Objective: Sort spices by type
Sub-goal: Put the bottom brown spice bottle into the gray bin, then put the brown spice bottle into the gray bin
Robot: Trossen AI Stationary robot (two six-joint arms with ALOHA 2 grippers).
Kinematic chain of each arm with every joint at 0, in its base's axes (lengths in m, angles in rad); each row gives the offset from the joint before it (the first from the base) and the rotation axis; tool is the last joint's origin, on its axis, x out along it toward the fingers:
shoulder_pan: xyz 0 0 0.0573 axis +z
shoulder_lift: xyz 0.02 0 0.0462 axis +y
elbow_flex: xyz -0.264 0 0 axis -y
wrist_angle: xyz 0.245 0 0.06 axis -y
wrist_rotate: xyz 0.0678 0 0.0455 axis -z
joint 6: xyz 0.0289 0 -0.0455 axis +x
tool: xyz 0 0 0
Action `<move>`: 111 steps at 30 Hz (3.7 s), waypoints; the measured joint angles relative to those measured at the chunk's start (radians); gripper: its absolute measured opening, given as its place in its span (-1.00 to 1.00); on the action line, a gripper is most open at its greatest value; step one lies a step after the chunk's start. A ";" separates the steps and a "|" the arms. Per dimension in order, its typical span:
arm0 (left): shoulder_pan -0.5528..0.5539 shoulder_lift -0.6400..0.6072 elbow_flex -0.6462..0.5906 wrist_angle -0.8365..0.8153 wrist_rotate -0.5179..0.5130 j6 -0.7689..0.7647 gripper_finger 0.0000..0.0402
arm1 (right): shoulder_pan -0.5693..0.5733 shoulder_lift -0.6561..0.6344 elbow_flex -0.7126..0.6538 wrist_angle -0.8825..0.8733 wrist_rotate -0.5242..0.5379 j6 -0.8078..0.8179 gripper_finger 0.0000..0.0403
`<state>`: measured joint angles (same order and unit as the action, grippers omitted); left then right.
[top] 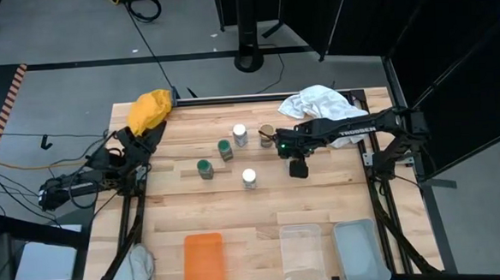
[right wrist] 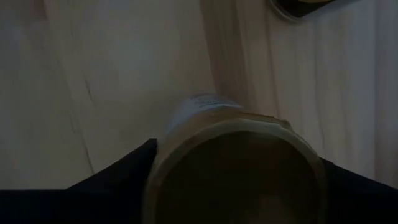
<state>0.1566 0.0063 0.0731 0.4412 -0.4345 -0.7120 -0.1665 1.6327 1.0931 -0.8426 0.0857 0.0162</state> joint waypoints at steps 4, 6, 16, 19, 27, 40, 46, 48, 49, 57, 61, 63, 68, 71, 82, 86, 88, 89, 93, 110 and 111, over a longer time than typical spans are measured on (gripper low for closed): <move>0.000 0.000 0.000 -0.017 -0.001 0.000 0.52 | 0.000 -0.003 0.000 -0.003 0.005 0.011 0.41; 0.000 0.000 0.000 -0.018 -0.001 0.000 0.52 | 0.008 -0.008 0.000 -0.006 0.018 0.012 0.41; 0.000 0.000 0.000 -0.019 -0.001 0.000 0.52 | 0.081 -0.090 0.140 -0.129 0.083 0.050 0.41; 0.000 0.000 0.000 -0.021 -0.001 0.000 0.52 | 0.137 -0.145 0.194 -0.239 0.078 0.141 0.41; 0.000 0.000 0.000 -0.025 0.000 0.000 0.52 | 0.448 -0.329 0.214 -0.472 0.071 0.671 0.41; 0.000 0.000 0.000 -0.069 0.000 -0.004 0.52 | 1.011 -0.326 0.214 -0.595 0.061 1.506 0.41; 0.000 0.000 0.000 -0.070 0.001 -0.006 0.52 | 1.141 -0.232 0.214 -0.598 -0.047 1.676 0.41; 0.000 0.000 0.000 -0.070 0.001 -0.006 0.52 | 1.168 -0.198 0.214 -0.583 -0.062 1.713 0.41; 0.000 0.000 0.000 -0.070 0.001 -0.007 0.52 | 1.177 -0.181 0.214 -0.574 -0.066 1.725 0.41; 0.000 0.000 0.000 -0.071 -0.034 -0.007 0.52 | 1.188 -0.051 0.214 -0.465 -0.079 1.714 0.41; 0.000 0.000 0.000 -0.074 -0.036 -0.007 0.52 | 1.177 0.012 0.214 -0.453 -0.068 1.689 0.41; 0.000 0.000 0.000 -0.075 -0.039 -0.007 0.52 | 1.166 0.038 0.214 -0.451 -0.039 1.681 0.41; 0.000 0.000 0.000 -0.075 -0.038 -0.007 0.52 | 1.136 0.079 0.212 -0.421 0.014 1.633 0.41; 0.000 0.000 0.000 -0.075 -0.043 -0.007 0.52 | 1.132 0.084 0.185 -0.385 0.022 1.634 0.43; 0.000 0.000 0.000 -0.074 -0.051 -0.007 0.52 | 1.141 0.084 0.146 -0.377 0.023 1.709 0.55; 0.000 0.000 0.000 -0.075 -0.051 -0.002 0.52 | 1.141 0.083 0.146 -0.369 0.009 1.709 0.60; 0.000 0.000 0.000 -0.075 -0.051 -0.001 0.52 | 1.141 0.080 0.146 -0.365 -0.001 1.709 0.60; 0.000 0.000 0.000 -0.076 -0.051 0.000 0.52 | 1.141 0.075 0.146 -0.365 -0.002 1.710 0.60; 0.000 0.000 0.000 -0.080 -0.051 0.001 0.52 | 1.140 0.040 0.146 -0.365 -0.001 1.717 0.60; 0.000 0.000 0.000 -0.124 -0.051 0.002 0.52 | 0.949 -0.314 0.146 -0.511 0.356 1.566 0.59; 0.000 0.000 0.000 -0.123 -0.050 0.002 0.52 | 0.915 -0.326 0.146 -0.516 0.387 1.521 0.59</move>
<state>0.1569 0.0063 0.0731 0.3180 -0.4842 -0.7105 0.7485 1.3063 1.2388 -1.3590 0.4731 1.5371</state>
